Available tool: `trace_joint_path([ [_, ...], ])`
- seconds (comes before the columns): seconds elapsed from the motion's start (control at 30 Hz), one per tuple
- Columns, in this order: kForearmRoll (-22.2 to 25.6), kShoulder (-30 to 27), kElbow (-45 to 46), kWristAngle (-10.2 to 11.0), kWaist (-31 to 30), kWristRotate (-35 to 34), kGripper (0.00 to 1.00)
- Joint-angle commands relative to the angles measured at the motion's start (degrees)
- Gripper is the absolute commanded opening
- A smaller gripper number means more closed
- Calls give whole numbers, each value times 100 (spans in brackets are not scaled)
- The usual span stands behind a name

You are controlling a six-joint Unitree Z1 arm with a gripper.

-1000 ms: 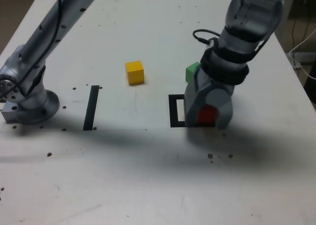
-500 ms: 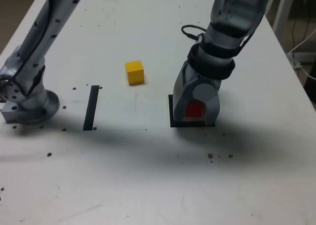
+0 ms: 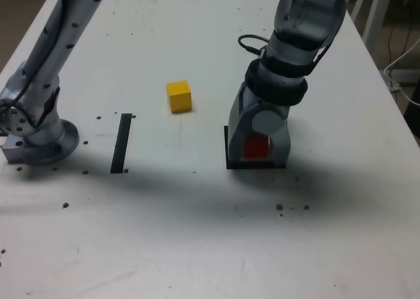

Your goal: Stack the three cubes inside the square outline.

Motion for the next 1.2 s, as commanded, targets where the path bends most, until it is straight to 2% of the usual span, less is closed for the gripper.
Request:
trace_joint_path([
  [0.0, -2, -57, 35, -17, 11, 6, 94],
  [0.3, -10, -387, 351, 46, 76, 2, 99],
  [0.53, -6, -1101, 915, 287, 311, -3, 99],
  [0.87, 27, -2017, 1815, 583, 828, 10, 99],
  [1.17, -37, -2399, 2467, 687, 1460, 233, 99],
])
